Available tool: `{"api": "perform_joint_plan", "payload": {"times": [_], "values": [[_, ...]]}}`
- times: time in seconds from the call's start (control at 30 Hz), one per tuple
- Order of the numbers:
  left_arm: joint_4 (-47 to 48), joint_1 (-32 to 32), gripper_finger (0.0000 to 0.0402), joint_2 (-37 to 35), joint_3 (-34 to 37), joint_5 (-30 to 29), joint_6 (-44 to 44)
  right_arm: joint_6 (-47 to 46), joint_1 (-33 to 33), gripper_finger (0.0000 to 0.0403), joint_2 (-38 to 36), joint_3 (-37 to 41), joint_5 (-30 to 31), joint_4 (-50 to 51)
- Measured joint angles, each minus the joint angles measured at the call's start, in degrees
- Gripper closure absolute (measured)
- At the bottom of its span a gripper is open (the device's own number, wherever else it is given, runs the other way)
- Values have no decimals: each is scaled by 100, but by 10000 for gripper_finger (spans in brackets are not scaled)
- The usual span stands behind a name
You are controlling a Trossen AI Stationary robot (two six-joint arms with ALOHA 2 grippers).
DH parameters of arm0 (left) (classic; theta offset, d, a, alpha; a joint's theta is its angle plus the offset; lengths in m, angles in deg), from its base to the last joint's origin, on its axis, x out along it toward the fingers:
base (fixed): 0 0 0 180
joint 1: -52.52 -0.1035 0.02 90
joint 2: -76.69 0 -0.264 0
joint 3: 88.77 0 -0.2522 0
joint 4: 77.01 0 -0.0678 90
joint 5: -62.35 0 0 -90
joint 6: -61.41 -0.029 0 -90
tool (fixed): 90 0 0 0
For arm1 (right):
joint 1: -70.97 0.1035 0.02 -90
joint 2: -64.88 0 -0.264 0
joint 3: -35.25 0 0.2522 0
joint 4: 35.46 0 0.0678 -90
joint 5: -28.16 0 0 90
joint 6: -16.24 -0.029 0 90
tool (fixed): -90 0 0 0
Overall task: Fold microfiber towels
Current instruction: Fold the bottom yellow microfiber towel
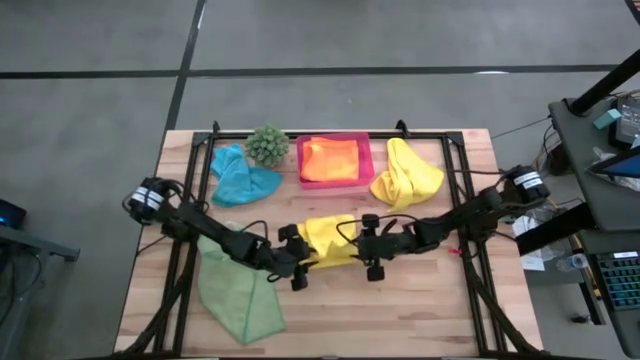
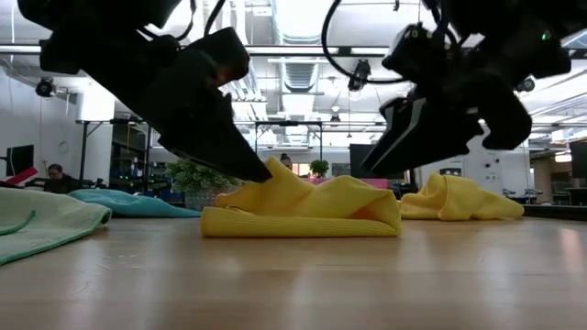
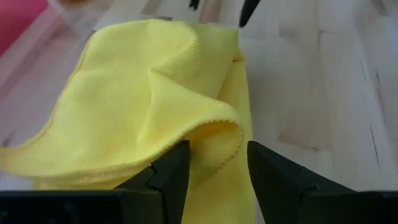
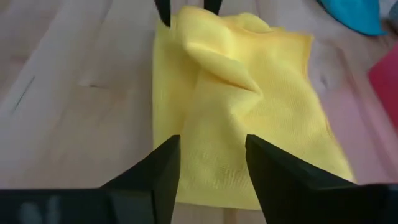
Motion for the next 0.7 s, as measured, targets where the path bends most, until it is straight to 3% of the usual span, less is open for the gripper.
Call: {"api": "perform_joint_plan", "payload": {"times": [0.33, 0.47, 0.6, 0.7], "values": [[14, -9, 264, 248, -218, -418, 8, -9, -1, 267, 580, 66, -1, -304], [28, -9, 308, 241, -206, -437, 4, -34, -2, 297, 681, 69, 20, -411], [241, -9, 384, 194, -203, -440, 5, -34, 0, 359, 610, 69, 45, -330], [592, 7, 393, -17, -199, -445, 51, -5, 36, 387, 444, 69, 61, -193]]}}
